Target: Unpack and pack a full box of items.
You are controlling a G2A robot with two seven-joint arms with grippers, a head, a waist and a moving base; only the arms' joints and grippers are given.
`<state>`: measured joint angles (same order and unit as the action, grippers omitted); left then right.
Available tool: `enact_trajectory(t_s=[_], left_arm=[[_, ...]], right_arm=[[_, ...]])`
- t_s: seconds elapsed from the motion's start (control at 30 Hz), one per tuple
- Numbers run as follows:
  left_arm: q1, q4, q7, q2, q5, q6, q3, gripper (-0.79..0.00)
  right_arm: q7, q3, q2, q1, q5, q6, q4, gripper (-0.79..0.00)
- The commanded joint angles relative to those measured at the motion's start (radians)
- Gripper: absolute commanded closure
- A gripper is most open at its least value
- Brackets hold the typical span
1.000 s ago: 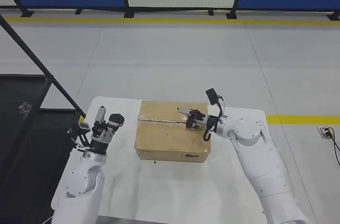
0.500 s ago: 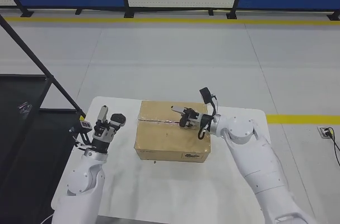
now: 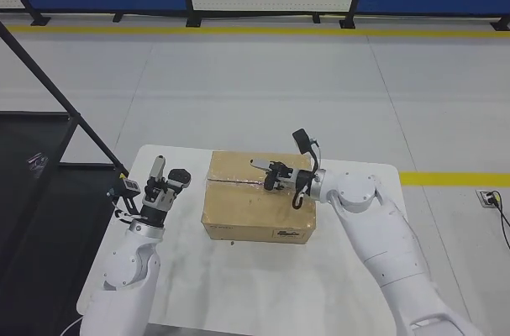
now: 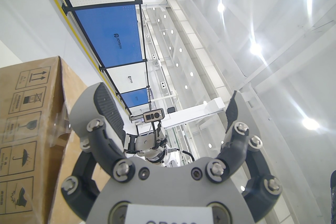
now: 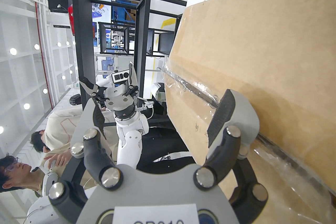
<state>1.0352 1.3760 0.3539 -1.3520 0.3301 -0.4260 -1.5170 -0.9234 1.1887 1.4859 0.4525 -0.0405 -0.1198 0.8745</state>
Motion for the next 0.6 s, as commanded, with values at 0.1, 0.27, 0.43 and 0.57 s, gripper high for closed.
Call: enact_trajectory(t_s=[0.1,0.27,0.43,0.57], left_arm=[[0.000,0.000,0.000,0.000,0.000,0.000,0.000,-0.785],[0.011,0.020,-0.009,0.001,0.001,0.015,0.000,-0.785],[0.009,0.025,-0.009,0.002,0.000,0.028,0.001,-0.785],[0.008,0.018,-0.006,0.003,0.001,0.024,0.003,-0.785]], right_arm=[[0.000,0.000,0.000,0.000,0.000,0.000,0.000,-0.785],[0.029,-0.014,0.004,0.037,0.024,0.007,0.055,-0.785],[0.080,-0.058,0.018,0.034,0.041,0.028,0.080,-0.785],[0.117,-0.113,0.040,-0.002,0.062,0.043,0.055,-0.785]])
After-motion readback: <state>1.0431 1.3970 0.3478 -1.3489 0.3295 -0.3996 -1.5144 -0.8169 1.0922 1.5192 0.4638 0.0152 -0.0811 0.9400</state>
